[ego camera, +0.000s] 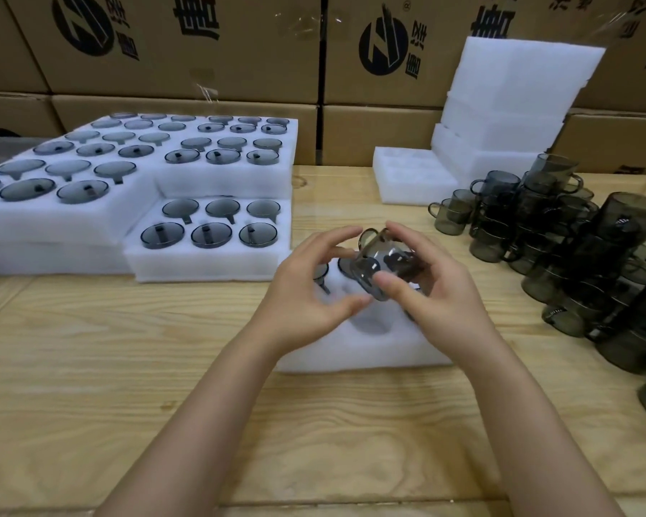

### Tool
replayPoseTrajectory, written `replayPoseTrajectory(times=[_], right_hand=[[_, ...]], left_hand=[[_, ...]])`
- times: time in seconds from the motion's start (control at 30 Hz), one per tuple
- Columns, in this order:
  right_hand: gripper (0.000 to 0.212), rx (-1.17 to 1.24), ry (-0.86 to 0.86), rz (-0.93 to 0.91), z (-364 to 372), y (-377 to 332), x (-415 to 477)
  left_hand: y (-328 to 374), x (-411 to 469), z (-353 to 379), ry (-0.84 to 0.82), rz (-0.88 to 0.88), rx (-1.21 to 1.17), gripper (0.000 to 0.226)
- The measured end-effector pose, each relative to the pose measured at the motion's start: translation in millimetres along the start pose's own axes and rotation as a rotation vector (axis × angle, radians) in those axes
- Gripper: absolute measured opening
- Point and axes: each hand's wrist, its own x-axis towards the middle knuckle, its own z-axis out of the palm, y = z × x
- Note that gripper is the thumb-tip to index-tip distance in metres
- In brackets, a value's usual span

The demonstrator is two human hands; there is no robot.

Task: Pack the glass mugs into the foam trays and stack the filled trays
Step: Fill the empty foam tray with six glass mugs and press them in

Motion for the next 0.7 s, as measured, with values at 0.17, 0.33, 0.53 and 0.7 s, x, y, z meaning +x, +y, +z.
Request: replayPoseTrajectory(times=[0.17, 0.33, 0.53, 0.7], right_hand=[[0.058, -0.045, -0.217, -0.021, -20.7, 4.3, -8.0], [0.061, -0.217, -0.336, -0.058, -11.7, 2.9, -10.5], [0.06, -0.542, -0.33, -0.099, -1.5, 2.5, -13.4], [0.059, -0.678, -0.371, -0.109, 4.6, 0.9, -16.1]], left_hand=[[-8.2, 5.2, -12.6, 0.049, -0.249, -0.424, 0.043], [-9.9, 4.4, -4.3, -0.062, -0.251, -0.299, 0.036], [-9.6, 3.9, -3.4, -0.107, -0.223, -0.177, 0.036], [-8.6, 2.4, -5.2, -0.176, -0.248, -0.185, 0.034]])
